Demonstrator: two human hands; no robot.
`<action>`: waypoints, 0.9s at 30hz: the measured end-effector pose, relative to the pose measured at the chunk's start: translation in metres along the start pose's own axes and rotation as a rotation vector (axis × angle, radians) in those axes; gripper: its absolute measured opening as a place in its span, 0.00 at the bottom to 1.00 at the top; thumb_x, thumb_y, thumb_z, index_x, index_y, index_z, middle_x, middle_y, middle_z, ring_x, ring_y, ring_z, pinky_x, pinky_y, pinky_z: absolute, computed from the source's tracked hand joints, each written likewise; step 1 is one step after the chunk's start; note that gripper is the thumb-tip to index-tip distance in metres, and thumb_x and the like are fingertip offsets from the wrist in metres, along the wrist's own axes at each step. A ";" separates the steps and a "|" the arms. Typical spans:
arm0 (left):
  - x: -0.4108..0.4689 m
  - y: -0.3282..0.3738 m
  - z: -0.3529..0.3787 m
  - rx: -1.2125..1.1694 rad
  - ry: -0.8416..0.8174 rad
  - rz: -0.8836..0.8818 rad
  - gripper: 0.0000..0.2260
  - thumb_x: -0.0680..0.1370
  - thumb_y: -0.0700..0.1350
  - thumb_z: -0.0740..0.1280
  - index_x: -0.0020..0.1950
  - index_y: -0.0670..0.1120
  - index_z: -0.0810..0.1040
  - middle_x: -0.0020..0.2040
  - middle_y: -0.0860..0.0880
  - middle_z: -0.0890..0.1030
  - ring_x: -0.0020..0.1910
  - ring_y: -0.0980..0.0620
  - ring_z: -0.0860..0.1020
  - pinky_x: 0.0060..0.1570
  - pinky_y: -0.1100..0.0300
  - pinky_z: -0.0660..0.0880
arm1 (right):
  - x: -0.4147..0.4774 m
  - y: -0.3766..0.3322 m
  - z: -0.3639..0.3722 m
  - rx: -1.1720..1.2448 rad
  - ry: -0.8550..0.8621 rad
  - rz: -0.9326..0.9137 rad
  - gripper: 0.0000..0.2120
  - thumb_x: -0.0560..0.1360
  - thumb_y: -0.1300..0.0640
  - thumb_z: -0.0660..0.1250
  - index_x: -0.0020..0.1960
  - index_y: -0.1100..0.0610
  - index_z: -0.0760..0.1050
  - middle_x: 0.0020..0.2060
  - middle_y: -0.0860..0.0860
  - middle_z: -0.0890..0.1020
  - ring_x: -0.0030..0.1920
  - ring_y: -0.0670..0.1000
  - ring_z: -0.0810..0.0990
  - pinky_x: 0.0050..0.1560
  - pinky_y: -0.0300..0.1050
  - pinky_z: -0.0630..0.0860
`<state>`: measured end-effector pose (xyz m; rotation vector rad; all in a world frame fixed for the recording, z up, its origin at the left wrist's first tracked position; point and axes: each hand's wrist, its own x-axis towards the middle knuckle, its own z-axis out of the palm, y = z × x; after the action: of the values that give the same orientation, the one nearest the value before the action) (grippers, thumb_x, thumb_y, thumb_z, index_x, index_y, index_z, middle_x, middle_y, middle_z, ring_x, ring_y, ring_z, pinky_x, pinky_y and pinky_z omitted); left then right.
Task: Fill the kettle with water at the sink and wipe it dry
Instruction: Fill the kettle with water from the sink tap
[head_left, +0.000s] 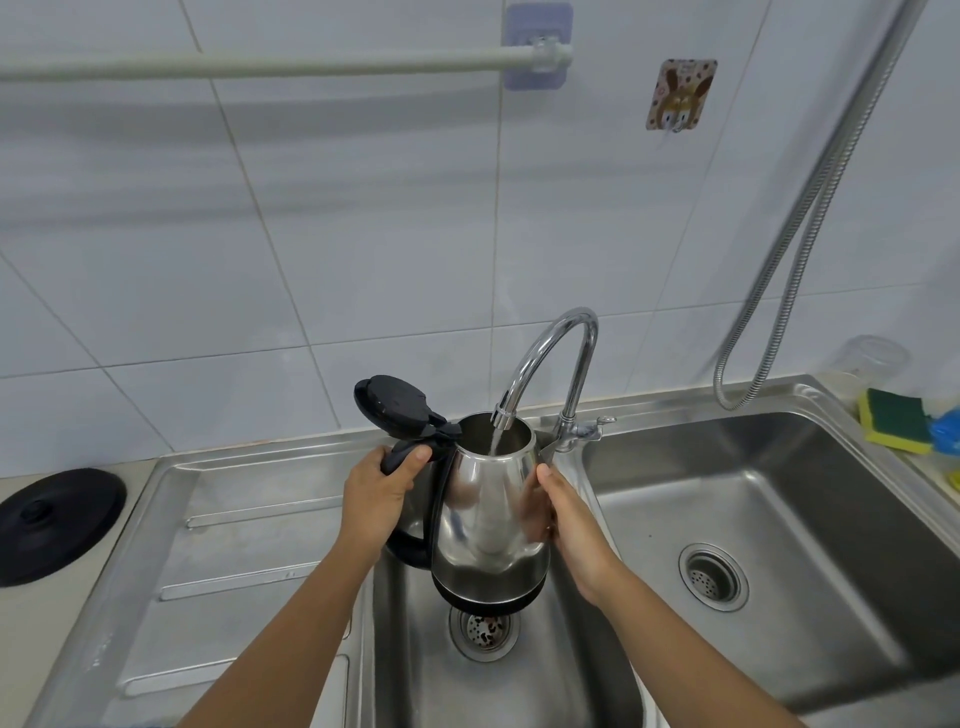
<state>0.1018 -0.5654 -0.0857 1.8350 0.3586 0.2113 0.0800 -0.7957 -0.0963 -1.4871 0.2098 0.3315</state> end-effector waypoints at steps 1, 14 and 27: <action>0.001 -0.001 0.000 0.008 0.001 0.001 0.24 0.67 0.67 0.68 0.43 0.46 0.79 0.34 0.48 0.82 0.38 0.48 0.80 0.37 0.59 0.72 | -0.001 0.000 0.000 -0.004 0.000 0.001 0.14 0.80 0.40 0.57 0.50 0.39 0.81 0.51 0.41 0.85 0.56 0.42 0.81 0.57 0.44 0.75; 0.001 -0.002 -0.001 0.002 -0.007 0.007 0.21 0.71 0.62 0.70 0.42 0.43 0.79 0.32 0.49 0.81 0.36 0.50 0.79 0.37 0.59 0.70 | -0.007 -0.005 0.005 0.021 0.037 0.003 0.12 0.79 0.39 0.58 0.53 0.36 0.80 0.60 0.44 0.81 0.63 0.46 0.77 0.69 0.53 0.70; -0.011 0.019 -0.016 0.007 -0.031 0.017 0.28 0.65 0.70 0.68 0.43 0.44 0.79 0.37 0.49 0.82 0.39 0.50 0.81 0.41 0.56 0.75 | -0.024 -0.016 0.017 0.035 0.079 0.023 0.15 0.79 0.39 0.60 0.56 0.45 0.80 0.60 0.46 0.81 0.64 0.46 0.76 0.73 0.53 0.65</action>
<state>0.0887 -0.5599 -0.0623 1.8472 0.3224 0.1936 0.0623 -0.7821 -0.0718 -1.4656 0.2943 0.2866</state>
